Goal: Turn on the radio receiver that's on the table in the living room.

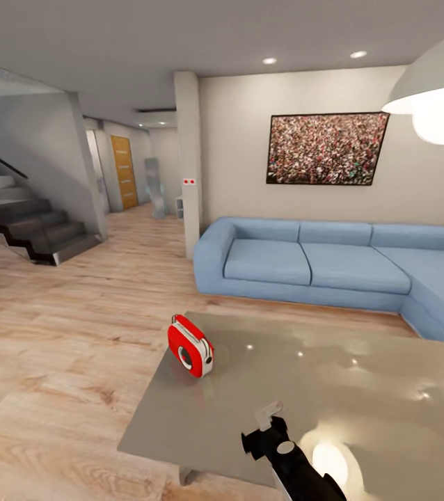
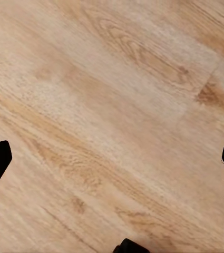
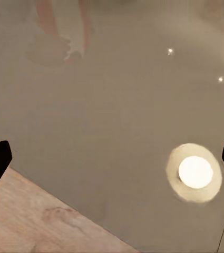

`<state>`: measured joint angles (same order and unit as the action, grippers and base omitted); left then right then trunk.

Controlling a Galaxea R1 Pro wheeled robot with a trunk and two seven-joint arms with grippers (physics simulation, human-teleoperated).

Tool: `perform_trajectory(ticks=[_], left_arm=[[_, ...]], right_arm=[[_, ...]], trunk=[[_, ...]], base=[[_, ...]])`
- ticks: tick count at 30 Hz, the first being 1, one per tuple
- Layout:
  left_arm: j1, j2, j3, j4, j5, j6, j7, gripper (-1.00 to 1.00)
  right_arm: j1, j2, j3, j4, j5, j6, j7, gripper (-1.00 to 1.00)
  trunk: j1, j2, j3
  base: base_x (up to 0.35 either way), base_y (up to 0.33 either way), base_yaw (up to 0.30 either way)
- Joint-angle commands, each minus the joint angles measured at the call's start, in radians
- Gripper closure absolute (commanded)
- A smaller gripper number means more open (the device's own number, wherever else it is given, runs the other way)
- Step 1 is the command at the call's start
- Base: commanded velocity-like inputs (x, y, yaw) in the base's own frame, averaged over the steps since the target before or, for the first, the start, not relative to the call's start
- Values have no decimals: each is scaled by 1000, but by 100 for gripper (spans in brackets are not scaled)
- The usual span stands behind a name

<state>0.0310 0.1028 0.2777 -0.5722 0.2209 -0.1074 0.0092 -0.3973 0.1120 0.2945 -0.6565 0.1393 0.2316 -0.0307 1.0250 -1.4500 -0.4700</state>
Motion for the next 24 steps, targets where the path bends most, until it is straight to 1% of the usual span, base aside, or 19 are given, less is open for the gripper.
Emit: perform_trajectory(ticks=[1, 17, 20, 24], left_arm=[[0, 0, 0, 0, 0, 0, 0, -100], [0, 0, 0, 14, 0, -2, 0, -100], [0, 0, -1, 14, -1, -12, 0, -100], [0, -1, -1, 24, -2, -36, 0, -100]], right_arm=[[0, 0, 0, 0, 0, 0, 0, -100], [0, 0, 0, 0, 0, 0, 0, -100], [0, 0, 0, 0, 0, -1, 1, -100], [0, 0, 0, 0, 2, -4, 0, -100]], trunk=[[0, 0, 0], [0, 0, 0], [0, 0, 0], [0, 0, 0]], base=[[284, -219, 300], [281, -219, 297], [224, -117, 121], [71, -32, 31]])
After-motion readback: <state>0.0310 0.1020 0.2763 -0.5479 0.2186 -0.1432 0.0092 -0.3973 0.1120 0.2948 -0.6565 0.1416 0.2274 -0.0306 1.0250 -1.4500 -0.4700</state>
